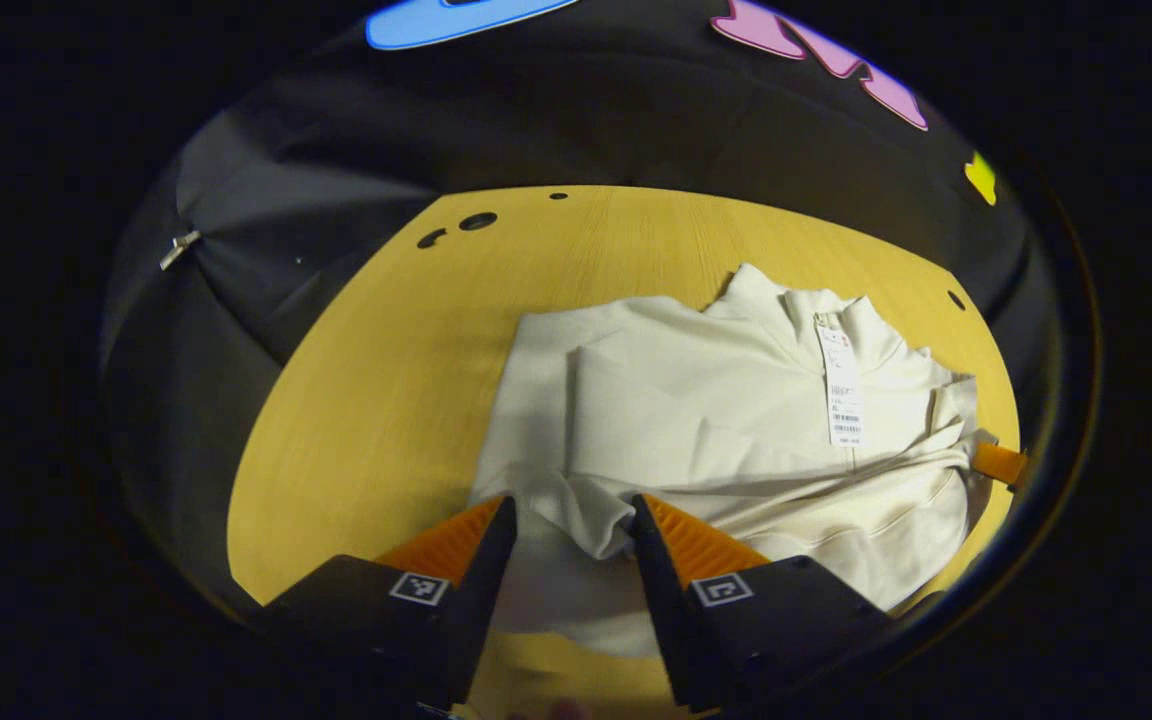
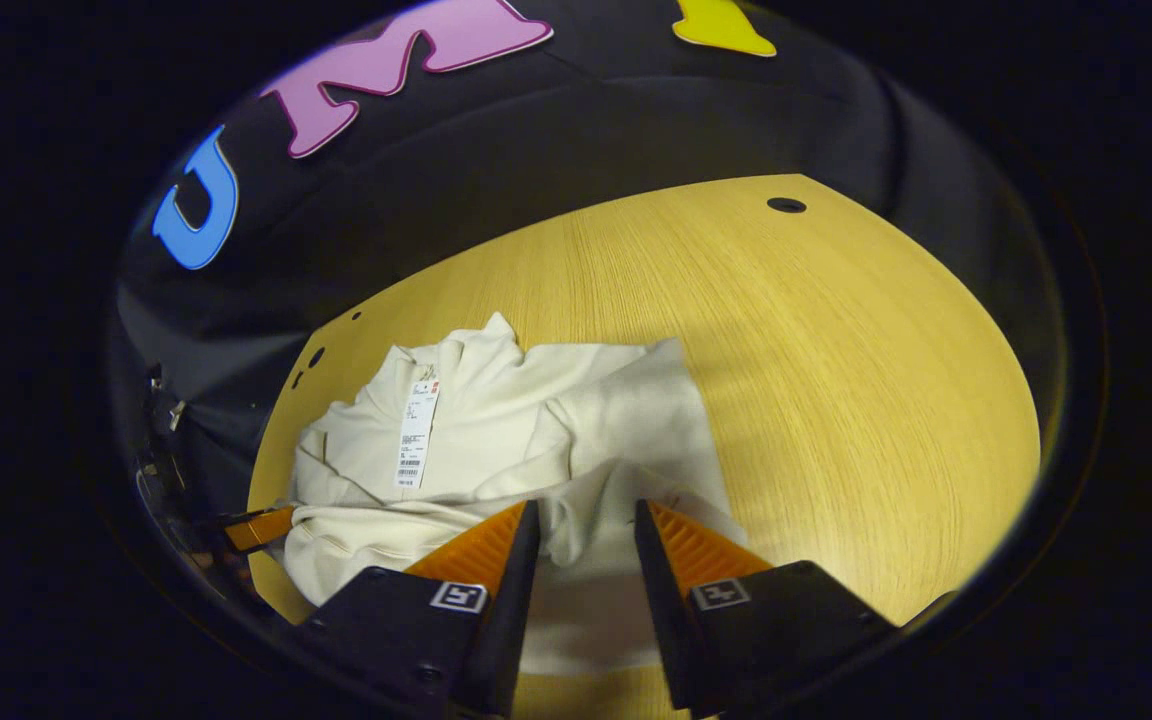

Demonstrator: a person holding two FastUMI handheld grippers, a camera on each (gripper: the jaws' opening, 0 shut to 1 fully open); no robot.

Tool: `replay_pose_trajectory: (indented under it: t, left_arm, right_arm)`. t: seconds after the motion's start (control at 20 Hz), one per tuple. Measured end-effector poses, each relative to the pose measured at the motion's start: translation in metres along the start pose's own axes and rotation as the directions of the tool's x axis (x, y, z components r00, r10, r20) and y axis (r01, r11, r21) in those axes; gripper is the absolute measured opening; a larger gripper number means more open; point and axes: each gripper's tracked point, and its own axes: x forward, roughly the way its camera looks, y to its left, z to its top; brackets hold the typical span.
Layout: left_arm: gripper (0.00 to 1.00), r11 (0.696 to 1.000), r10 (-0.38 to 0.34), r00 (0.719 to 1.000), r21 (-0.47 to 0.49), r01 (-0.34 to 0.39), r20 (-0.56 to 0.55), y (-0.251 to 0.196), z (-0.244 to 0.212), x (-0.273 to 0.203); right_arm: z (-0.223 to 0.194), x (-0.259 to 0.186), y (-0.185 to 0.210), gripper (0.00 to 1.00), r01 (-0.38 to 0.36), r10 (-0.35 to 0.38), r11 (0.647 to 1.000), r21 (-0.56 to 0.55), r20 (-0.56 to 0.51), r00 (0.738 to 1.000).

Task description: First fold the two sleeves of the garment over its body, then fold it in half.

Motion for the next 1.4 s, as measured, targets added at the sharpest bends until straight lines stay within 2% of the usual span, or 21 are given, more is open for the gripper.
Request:
replay_pose_trajectory:
  t: [0.05, 0.1, 0.15, 0.25, 0.3, 0.35, 0.65, 1.0, 1.2, 1.4]
  left_arm:
    - [0.81, 1.0, 0.006, 1.0, 0.016, -0.006, 0.02, 0.001, -0.001, -0.006]
    - [0.84, 0.999, 0.008, 0.999, 0.035, -0.01, 0.041, 0.002, 0.0, -0.012]
    - [0.89, 0.999, 0.004, 0.998, 0.054, -0.007, 0.06, 0.001, -0.002, -0.019]
    - [0.93, 0.997, -0.007, 0.997, 0.083, 0.0, 0.082, 0.0, -0.006, -0.034]
    - [0.94, 0.996, -0.012, 0.995, 0.092, 0.003, 0.095, 0.0, -0.007, -0.041]
    - [0.96, 0.995, -0.024, 0.994, 0.094, 0.014, 0.102, -0.001, -0.011, -0.049]
    - [0.98, 0.994, -0.097, 0.988, 0.058, 0.091, 0.124, -0.005, -0.037, -0.098]
    - [0.98, 0.994, -0.101, 0.986, 0.052, 0.095, 0.135, 0.003, -0.076, -0.138]
    - [0.98, 0.991, -0.13, 0.982, 0.036, 0.126, 0.135, -0.001, -0.089, -0.155]
    - [0.98, 0.988, -0.151, 0.98, 0.058, 0.144, 0.131, -0.003, -0.097, -0.166]
  right_arm:
    - [-0.002, -0.008, 0.003, 0.69, -0.008, 0.008, 1.0, -0.016, 0.004, 1.0]
    - [-0.001, -0.016, 0.003, 0.75, -0.01, 0.01, 1.0, -0.03, 0.014, 1.0]
    - [0.0, -0.025, 0.005, 0.75, -0.012, 0.013, 0.999, -0.038, 0.029, 0.999]
    - [-0.001, -0.043, 0.008, 0.8, -0.018, 0.02, 0.999, -0.041, 0.054, 0.998]
    - [0.0, -0.052, 0.011, 0.96, -0.023, 0.025, 0.999, -0.038, 0.068, 0.997]
    - [-0.001, -0.061, 0.013, 0.84, -0.027, 0.03, 0.999, -0.035, 0.076, 0.997]
    - [-0.026, -0.1, 0.027, 0.84, -0.06, 0.067, 0.995, -0.081, 0.084, 0.994]
    - [-0.064, -0.136, 0.058, 0.84, -0.141, 0.146, 0.987, -0.078, 0.049, 0.988]
    - [-0.075, -0.148, 0.057, 0.84, -0.133, 0.136, 0.988, -0.074, 0.041, 0.99]
    - [-0.077, -0.152, 0.057, 0.84, -0.118, 0.122, 0.991, -0.065, 0.048, 0.991]
